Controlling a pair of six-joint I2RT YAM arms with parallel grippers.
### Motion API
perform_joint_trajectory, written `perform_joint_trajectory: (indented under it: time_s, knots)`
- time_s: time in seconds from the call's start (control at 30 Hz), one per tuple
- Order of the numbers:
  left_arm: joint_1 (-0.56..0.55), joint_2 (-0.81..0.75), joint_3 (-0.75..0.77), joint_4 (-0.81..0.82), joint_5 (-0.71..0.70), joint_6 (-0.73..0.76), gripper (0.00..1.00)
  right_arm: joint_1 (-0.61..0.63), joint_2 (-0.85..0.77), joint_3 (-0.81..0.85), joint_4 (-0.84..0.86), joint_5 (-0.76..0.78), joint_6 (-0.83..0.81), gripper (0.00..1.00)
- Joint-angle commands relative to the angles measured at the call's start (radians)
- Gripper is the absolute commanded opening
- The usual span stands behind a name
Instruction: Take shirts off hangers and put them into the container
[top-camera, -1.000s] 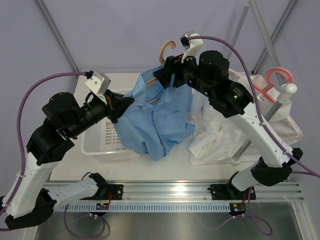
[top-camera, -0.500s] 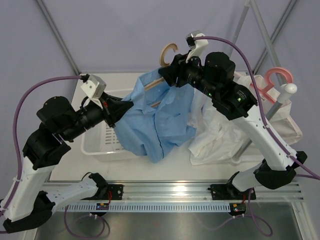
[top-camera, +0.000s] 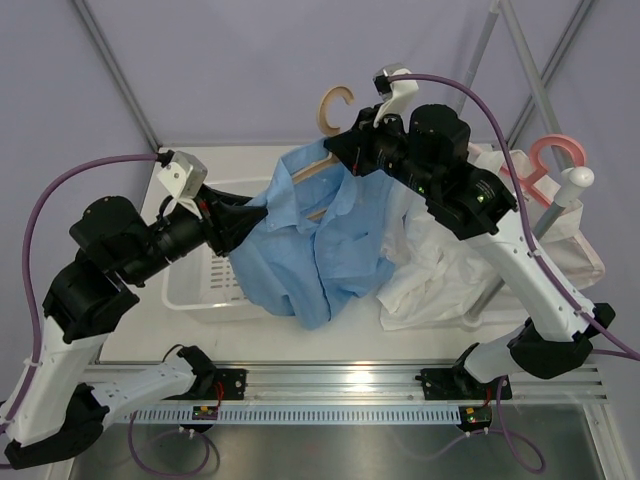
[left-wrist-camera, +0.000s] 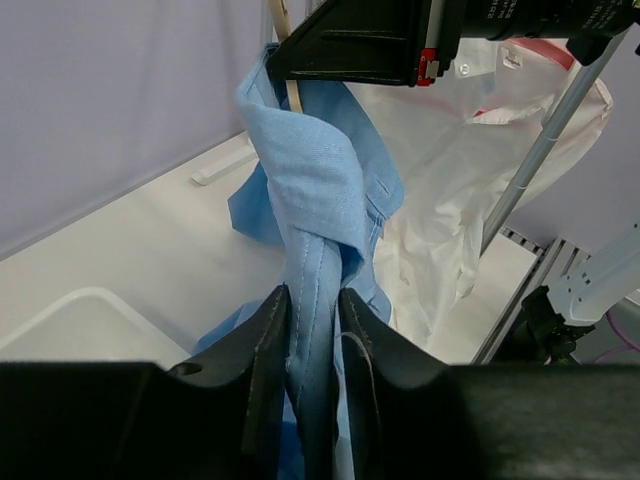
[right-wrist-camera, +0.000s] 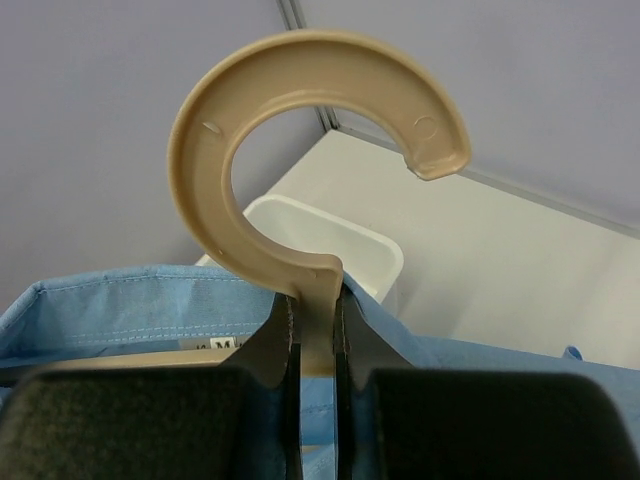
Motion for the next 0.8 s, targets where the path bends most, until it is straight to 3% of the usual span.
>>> perform_joint_trajectory:
  time_s: [0.0, 0.17, 0.27, 0.43, 0.47, 0.5, 0.6, 0.77]
  knots:
    - [-0.001, -0.025, -0.018, 0.013, -0.029, -0.003, 0.32, -0.01, -0.009, 0.105, -0.041, 0.067, -0.034, 0.0]
    - [-0.001, -0.058, -0.076, -0.038, -0.072, 0.002, 0.45, -0.01, -0.003, 0.179, -0.107, 0.142, -0.081, 0.0]
    - [0.0, -0.066, -0.11, -0.044, -0.069, -0.004, 0.44, -0.01, 0.0, 0.216, -0.124, 0.169, -0.092, 0.0]
    - [-0.001, -0.057, -0.116, -0.075, -0.103, -0.013, 0.27, -0.009, 0.014, 0.268, -0.182, 0.298, -0.112, 0.0]
    - [-0.001, -0.06, -0.117, -0.078, -0.117, -0.013, 0.19, -0.01, 0.012, 0.265, -0.191, 0.327, -0.116, 0.0]
    - [0.0, -0.063, -0.117, -0.08, -0.133, -0.013, 0.0, -0.009, 0.009, 0.256, -0.196, 0.379, -0.118, 0.0]
    - [-0.001, -0.071, -0.117, -0.083, -0.255, -0.029, 0.0, -0.01, -0.017, 0.207, -0.187, 0.473, -0.101, 0.0]
    - [-0.001, -0.146, -0.171, 0.0, -0.593, -0.105, 0.0, -0.013, -0.025, 0.173, -0.213, 0.636, -0.037, 0.0]
